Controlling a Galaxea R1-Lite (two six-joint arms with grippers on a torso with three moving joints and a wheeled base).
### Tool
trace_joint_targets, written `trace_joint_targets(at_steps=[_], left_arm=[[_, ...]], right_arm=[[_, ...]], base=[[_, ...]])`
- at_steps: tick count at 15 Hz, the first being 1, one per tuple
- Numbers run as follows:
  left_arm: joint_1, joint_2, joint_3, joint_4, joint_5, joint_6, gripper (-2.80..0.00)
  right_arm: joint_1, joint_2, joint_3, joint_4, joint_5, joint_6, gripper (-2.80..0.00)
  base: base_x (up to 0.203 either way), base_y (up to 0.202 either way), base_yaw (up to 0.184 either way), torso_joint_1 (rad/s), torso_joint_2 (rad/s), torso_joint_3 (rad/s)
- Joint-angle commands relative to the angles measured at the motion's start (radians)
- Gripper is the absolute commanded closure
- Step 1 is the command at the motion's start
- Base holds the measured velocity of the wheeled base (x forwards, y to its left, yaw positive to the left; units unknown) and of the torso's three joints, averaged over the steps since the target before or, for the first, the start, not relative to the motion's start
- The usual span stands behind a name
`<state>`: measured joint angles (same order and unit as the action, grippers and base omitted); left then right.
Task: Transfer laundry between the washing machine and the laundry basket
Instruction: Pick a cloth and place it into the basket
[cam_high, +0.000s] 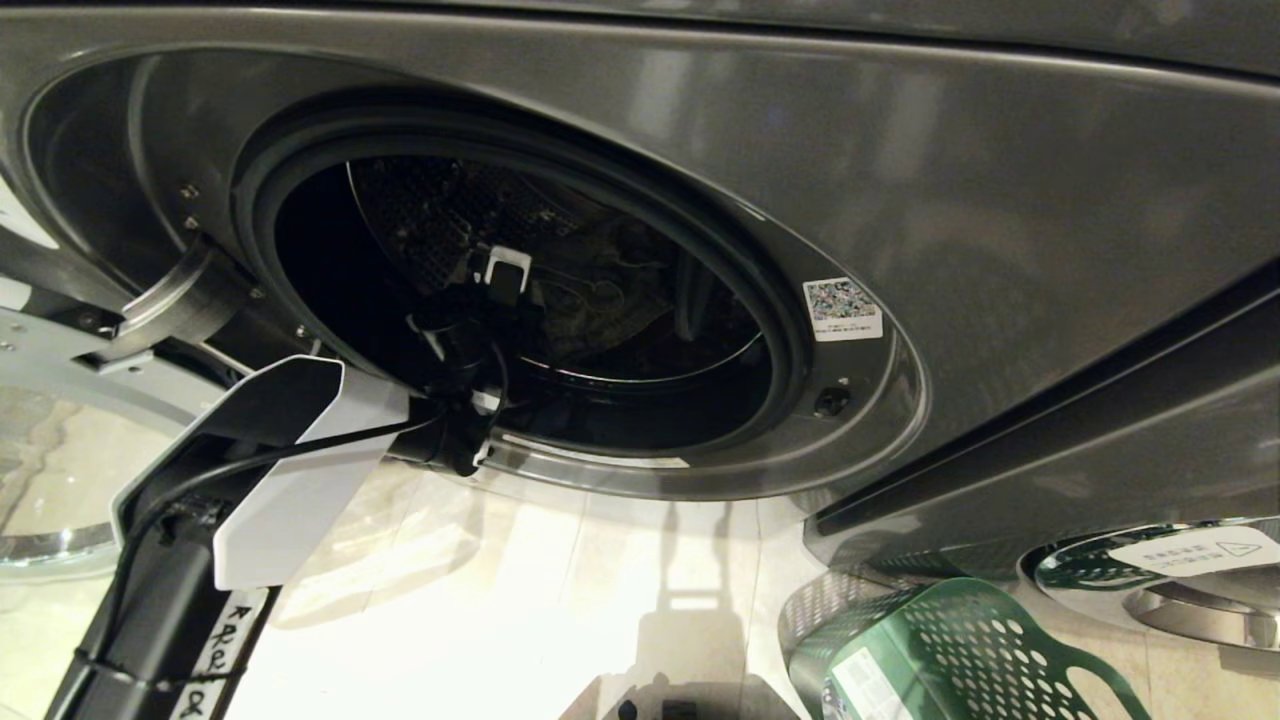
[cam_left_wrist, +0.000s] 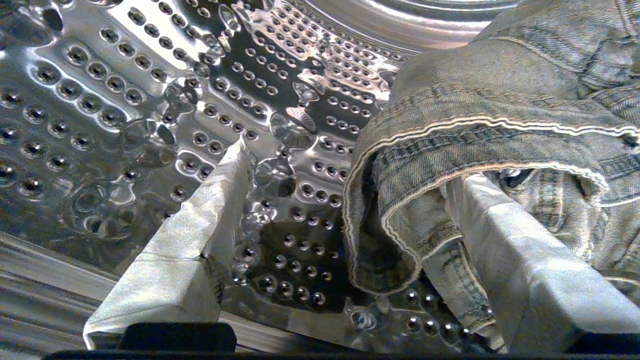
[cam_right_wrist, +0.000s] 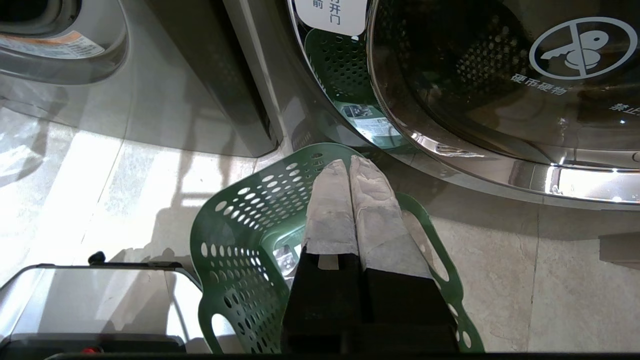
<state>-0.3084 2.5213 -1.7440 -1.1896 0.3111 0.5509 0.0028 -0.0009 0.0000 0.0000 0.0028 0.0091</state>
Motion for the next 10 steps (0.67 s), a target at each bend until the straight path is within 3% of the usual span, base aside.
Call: trace_joint_targets(at_steps=[1,10], left_arm=[[0.003,-0.004,0.001,-0.008,0.002,0.003,-2.8],[0.012,-0.006,0.011,-0.008,0.002,0.003,-2.8]], right_arm=[[0.0,0.001,0.0,0.0,0.0,0.0,0.0],[0.0,0.001,0.0,0.0,0.0,0.0,0.0]], base=[[0.0,0.0,0.0,0.0,0.0,0.0],[0.0,0.0,0.0,0.0,0.0,0.0]])
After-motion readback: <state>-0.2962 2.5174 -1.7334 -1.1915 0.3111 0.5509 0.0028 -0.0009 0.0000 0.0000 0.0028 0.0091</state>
